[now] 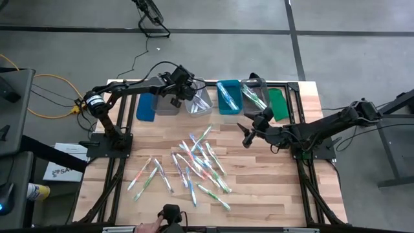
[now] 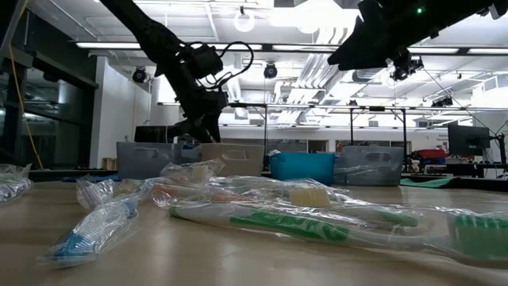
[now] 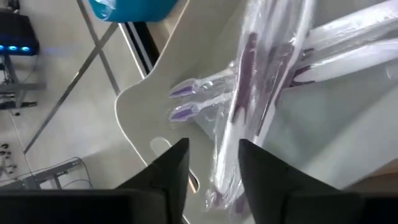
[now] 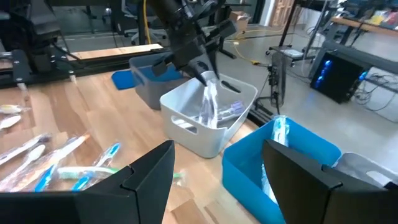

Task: Pick & Place Toothbrushes
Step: Put the violet toothbrush into the gray bin, then put the green toothbrush into the right black bin

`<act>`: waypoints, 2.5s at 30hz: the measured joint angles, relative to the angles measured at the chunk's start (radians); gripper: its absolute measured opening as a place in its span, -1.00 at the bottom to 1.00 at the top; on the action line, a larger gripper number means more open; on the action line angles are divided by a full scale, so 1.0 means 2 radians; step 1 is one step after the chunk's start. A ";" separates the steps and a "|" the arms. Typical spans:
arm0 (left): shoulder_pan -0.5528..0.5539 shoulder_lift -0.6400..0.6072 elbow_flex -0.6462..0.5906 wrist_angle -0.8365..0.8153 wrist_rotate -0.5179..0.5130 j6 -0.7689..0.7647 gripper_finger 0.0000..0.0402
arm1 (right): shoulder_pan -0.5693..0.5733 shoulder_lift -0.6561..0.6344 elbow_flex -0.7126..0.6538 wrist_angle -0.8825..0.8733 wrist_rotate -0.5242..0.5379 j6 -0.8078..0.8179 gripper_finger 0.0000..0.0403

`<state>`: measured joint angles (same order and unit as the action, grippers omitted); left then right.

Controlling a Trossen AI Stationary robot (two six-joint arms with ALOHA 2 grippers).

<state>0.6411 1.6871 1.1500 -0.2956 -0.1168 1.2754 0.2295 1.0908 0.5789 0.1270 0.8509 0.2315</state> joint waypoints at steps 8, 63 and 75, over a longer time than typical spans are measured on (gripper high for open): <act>0.000 0.000 0.013 -0.011 -0.042 -0.043 -0.13 | 0.000 0.000 0.000 -0.006 -0.009 0.009 0.17; -0.112 -0.153 -0.206 0.202 0.207 -0.301 -0.13 | 0.000 -0.148 -0.069 -0.162 -0.076 0.161 0.17; -0.144 -0.153 -0.206 0.182 0.205 -0.302 -0.13 | 0.017 -0.148 -0.075 -0.154 -0.093 0.157 0.17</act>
<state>0.3526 1.3817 0.7380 0.0685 0.2934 0.6717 0.2641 0.7944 0.4295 -0.1803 0.6644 0.5462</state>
